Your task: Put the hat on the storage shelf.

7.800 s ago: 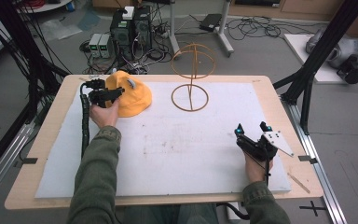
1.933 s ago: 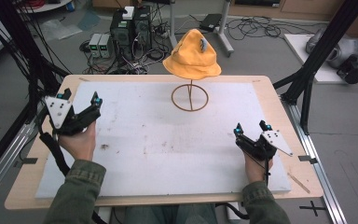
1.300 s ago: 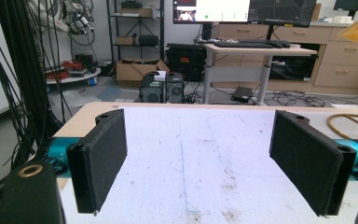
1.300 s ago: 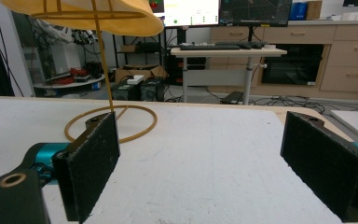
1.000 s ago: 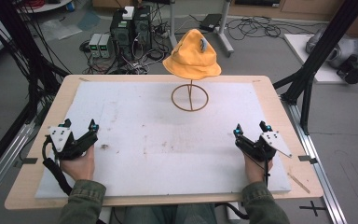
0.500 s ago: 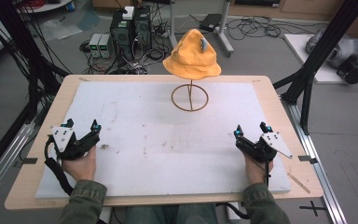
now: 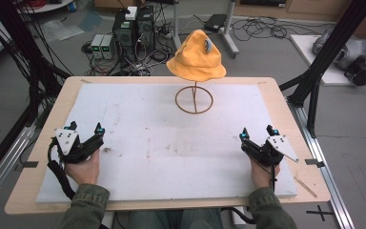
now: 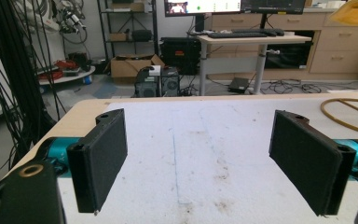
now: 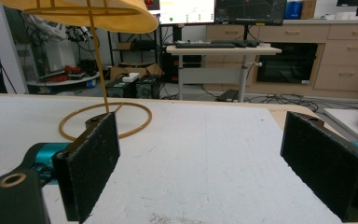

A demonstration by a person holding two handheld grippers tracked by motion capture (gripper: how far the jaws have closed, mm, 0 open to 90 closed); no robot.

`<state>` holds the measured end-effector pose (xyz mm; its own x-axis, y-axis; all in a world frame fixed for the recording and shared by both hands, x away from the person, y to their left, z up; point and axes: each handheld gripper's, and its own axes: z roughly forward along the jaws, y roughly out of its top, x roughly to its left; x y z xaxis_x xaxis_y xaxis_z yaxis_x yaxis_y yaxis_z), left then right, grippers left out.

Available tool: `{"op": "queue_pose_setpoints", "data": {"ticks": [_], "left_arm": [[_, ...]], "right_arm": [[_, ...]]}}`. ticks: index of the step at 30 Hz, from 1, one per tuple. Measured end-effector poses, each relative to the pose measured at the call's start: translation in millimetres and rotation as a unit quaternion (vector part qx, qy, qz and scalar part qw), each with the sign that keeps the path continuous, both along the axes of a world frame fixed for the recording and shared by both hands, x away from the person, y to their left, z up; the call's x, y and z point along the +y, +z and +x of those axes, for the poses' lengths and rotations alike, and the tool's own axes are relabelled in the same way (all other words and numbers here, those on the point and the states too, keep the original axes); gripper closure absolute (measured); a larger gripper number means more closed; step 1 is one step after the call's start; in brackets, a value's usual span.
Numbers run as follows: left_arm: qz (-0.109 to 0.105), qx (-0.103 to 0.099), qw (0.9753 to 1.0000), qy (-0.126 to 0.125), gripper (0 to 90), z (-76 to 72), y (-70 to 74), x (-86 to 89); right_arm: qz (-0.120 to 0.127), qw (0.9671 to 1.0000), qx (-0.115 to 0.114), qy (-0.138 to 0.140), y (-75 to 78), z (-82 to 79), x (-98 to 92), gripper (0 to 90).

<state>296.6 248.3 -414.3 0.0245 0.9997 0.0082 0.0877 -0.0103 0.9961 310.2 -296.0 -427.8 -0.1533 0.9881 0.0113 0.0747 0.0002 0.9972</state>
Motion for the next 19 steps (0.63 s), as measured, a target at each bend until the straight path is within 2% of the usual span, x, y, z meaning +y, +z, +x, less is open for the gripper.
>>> {"op": "queue_pose_setpoints", "data": {"ticks": [6,13,19], "left_arm": [[-0.004,0.002,1.0000,0.003,19.4,0.0,-0.2,1.5],[0.011,0.011,0.9999,-0.003,19.6,0.1,-3.4,-0.7],[0.007,0.010,0.9999,-0.003,19.6,-1.0,-4.2,0.7]], "right_arm": [[0.001,1.0000,0.001,0.001,-0.1,0.2,0.4,11.5],[0.002,1.0000,0.005,0.001,-0.4,0.8,0.9,11.5],[-0.003,1.0000,0.004,0.001,-0.6,1.3,0.4,11.5]]}}
